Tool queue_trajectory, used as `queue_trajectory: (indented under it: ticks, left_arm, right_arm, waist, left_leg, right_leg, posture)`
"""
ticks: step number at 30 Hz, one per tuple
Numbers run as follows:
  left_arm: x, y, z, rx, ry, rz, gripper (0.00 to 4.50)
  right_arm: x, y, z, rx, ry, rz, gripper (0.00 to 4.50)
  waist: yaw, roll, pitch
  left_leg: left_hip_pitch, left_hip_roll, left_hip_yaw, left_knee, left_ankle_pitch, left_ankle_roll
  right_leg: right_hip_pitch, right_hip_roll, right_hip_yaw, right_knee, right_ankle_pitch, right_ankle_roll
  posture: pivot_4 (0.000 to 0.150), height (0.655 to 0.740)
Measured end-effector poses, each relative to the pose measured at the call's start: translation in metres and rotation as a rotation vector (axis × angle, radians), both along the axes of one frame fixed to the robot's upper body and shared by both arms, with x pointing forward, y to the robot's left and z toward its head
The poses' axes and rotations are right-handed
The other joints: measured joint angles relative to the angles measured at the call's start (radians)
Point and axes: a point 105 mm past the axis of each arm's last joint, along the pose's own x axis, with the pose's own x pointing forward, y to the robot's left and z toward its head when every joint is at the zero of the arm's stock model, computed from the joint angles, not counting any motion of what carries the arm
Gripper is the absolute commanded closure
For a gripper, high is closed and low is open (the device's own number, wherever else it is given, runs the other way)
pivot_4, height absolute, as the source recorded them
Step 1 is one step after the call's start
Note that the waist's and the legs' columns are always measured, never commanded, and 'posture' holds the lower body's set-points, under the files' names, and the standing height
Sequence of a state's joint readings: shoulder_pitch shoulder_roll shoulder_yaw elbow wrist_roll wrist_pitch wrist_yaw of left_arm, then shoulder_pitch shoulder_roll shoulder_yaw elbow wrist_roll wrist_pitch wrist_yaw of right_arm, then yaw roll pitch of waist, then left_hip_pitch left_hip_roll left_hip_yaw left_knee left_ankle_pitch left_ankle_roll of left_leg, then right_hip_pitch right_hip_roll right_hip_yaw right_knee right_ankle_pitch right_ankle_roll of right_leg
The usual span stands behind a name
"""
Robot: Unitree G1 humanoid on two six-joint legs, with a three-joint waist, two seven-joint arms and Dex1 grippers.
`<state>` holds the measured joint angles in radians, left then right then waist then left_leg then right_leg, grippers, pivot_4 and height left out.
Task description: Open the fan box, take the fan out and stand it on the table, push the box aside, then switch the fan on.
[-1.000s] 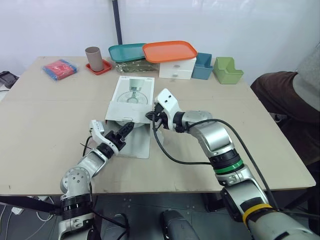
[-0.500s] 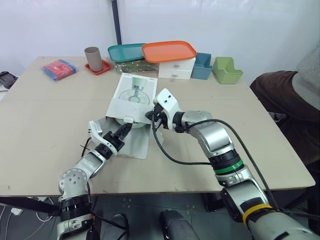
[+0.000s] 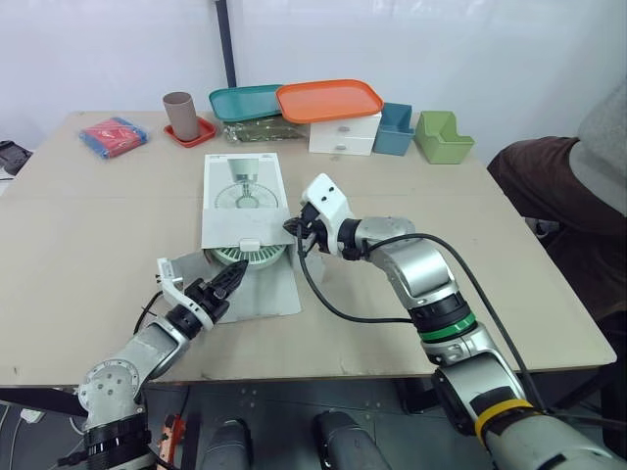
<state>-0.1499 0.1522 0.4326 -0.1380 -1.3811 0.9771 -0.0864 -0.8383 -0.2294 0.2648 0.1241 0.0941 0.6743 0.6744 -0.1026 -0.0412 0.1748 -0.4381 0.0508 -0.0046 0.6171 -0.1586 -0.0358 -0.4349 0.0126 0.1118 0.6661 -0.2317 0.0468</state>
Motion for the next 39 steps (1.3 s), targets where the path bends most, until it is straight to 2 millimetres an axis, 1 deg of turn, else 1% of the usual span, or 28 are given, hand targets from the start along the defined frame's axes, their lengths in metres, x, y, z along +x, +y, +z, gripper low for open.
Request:
queue_trajectory:
  ticks: [6,12,15,26,27,30,39]
  left_arm:
    - [-0.001,0.001,0.000,0.000,0.007,-0.007,3.28]
    - [-0.003,-0.005,-0.002,0.018,0.029,-0.048,3.28]
    - [-0.012,0.000,-0.005,0.036,0.040,-0.055,3.28]
    - [-0.030,0.004,-0.006,0.041,0.054,-0.078,3.28]
    - [-0.031,0.004,-0.007,0.057,0.058,-0.081,3.28]
    - [-0.027,0.004,-0.005,0.069,0.057,-0.084,3.28]
    - [-0.025,0.004,-0.006,0.070,0.061,-0.078,3.28]
  right_arm:
    - [0.000,0.000,0.000,0.000,0.000,0.000,4.50]
    - [0.000,0.000,0.000,-0.001,0.003,0.002,4.50]
    - [0.000,-0.001,0.001,-0.005,0.002,0.000,4.50]
    - [-0.002,0.002,0.003,0.002,0.005,0.005,4.50]
    - [-0.003,0.003,0.003,0.006,0.007,0.008,4.50]
    - [-0.003,0.005,0.003,0.009,0.015,0.009,4.50]
    - [-0.008,0.007,0.002,0.000,0.025,0.044,4.50]
  waist:
    - [0.000,0.000,0.000]
    - [0.001,0.000,0.000]
    - [0.000,0.000,0.000]
    - [0.000,0.000,0.000]
    - [0.000,0.000,0.000]
    - [0.001,0.000,0.000]
    - [0.001,0.000,0.000]
  left_leg:
    - [0.000,0.000,0.000,0.000,0.000,0.000]
    - [0.000,0.000,0.000,0.000,0.000,0.000]
    - [0.000,0.000,0.000,0.000,-0.001,-0.002]
    - [0.000,0.001,0.000,-0.001,-0.004,-0.006]
    - [0.000,0.001,0.000,-0.001,-0.005,-0.006]
    - [0.000,0.000,0.000,-0.001,-0.005,-0.006]
    - [0.001,0.000,-0.001,0.000,-0.004,-0.005]
  right_leg:
    - [0.000,0.000,0.000,0.000,0.000,0.000]
    - [0.000,0.000,0.000,0.000,-0.001,-0.001]
    - [0.000,0.000,0.000,-0.001,-0.002,-0.001]
    - [0.000,0.000,0.000,0.000,-0.004,0.002]
    - [0.000,0.000,0.000,0.000,-0.006,-0.001]
    - [0.000,0.000,0.000,0.000,-0.006,-0.002]
    - [0.001,0.000,0.000,0.000,-0.004,-0.002]
  posture:
    - [0.150,0.7400]
    - [0.150,0.7400]
    - [0.150,0.7400]
    - [0.150,0.7400]
    - [0.150,0.7400]
    - [0.150,0.7400]
    - [0.150,0.7400]
